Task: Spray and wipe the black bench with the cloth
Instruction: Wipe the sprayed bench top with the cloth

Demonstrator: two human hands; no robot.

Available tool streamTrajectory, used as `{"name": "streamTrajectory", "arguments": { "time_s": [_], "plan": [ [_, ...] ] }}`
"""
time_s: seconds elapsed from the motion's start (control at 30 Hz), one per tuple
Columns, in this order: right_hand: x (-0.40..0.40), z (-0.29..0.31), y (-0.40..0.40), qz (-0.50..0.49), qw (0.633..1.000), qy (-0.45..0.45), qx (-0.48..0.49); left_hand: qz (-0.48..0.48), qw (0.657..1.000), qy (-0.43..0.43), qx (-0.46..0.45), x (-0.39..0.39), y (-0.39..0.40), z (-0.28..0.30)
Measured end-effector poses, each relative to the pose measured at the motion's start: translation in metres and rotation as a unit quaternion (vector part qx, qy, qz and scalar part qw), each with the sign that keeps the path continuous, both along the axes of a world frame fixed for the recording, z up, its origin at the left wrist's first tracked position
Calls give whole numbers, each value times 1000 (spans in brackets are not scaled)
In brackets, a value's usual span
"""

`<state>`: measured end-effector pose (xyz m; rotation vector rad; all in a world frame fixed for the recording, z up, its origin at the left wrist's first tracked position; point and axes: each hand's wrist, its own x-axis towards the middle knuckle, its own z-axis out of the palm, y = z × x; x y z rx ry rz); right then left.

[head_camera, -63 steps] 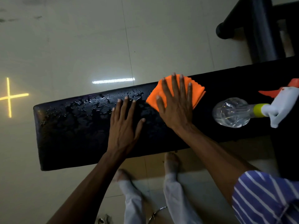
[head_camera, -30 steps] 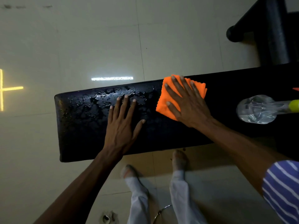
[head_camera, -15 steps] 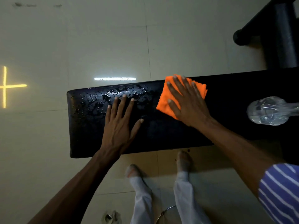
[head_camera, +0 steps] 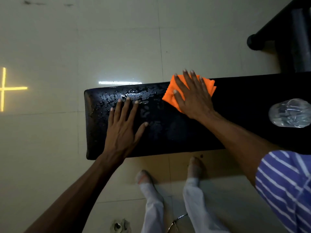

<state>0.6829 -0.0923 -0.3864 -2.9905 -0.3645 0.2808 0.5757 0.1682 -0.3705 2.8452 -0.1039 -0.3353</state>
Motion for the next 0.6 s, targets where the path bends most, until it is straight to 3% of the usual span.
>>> {"name": "streamTrajectory", "arguments": {
  "time_s": [0.07, 0.13, 0.3, 0.4, 0.47, 0.6],
  "plan": [
    [6, -2, 30, -95, 995, 0, 11, 0, 1000, 5, 10, -1, 6, -3],
    [-4, -3, 58, -111, 993, 1, 25, -4, 1000, 15, 12, -3, 8, -5],
    [-40, -4, 44, 112, 993, -20, 11, 10, 1000, 15, 2, -5, 7, -3],
    [-15, -1, 11, 173, 985, 1, -8, 23, 1000, 13, 3, -10, 11, 1],
    [4, -3, 18, 124, 992, 5, 1, 45, 999, 8, 0, -11, 17, 1],
    [17, -5, 81, -70, 997, 29, 29, 73, 997, 15, 15, -13, 21, 2]
  ]
}}
